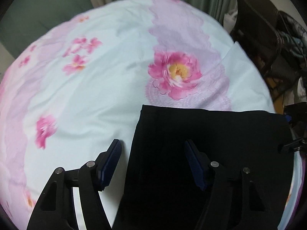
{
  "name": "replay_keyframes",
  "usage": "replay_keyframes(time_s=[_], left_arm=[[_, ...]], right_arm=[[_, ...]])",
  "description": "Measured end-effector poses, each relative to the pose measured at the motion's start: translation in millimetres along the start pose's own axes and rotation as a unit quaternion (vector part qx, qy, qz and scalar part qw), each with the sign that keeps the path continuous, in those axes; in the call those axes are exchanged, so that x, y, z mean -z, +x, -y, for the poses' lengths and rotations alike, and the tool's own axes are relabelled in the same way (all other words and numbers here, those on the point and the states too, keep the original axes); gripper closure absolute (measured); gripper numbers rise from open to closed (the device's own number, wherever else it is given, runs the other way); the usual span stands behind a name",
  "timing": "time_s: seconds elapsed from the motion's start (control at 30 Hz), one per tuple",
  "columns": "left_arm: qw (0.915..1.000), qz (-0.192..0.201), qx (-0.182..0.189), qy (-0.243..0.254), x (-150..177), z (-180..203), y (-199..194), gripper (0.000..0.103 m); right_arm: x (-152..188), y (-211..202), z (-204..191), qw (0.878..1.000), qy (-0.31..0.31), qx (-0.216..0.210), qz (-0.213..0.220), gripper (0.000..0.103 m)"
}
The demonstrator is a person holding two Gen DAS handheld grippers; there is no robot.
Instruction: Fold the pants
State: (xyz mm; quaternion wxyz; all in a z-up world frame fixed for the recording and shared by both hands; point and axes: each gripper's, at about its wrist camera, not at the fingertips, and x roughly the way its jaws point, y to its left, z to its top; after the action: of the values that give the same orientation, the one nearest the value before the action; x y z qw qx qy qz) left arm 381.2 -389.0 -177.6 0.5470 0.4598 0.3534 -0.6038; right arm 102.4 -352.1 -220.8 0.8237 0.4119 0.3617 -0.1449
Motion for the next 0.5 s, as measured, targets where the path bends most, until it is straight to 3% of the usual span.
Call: replay_keyframes(time_s=[0.17, 0.33, 0.37, 0.43, 0.5], left_arm=[[0.9997, -0.021, 0.014, -0.005, -8.3, -9.0, 14.1, 0.043], [0.9993, -0.02, 0.019, -0.024, -13.7, -15.3, 20.0, 0.06], [0.9991, -0.019, 0.023, -0.03, -14.1, -15.8, 20.9, 0.065], [0.9978, -0.015, 0.051, -0.039, -14.0, -11.3, 22.1, 0.091], [0.9977, -0.018, 0.054, -0.036, -13.8, -6.2, 25.2, 0.092]], right_arm=[[-2.7, 6.5, 6.0, 1.0, 0.012, -0.011, 0.001, 0.035], [-3.1, 7.3, 5.6, 1.0, 0.012, -0.013, 0.001, 0.042], [-3.4, 6.2, 5.8, 1.0, 0.011, -0.012, 0.001, 0.049], [-5.2, 3.3, 6.2, 1.0, 0.01, -0.014, 0.005, 0.062], [-6.3, -0.1, 4.1, 1.0, 0.003, -0.021, 0.007, 0.078]])
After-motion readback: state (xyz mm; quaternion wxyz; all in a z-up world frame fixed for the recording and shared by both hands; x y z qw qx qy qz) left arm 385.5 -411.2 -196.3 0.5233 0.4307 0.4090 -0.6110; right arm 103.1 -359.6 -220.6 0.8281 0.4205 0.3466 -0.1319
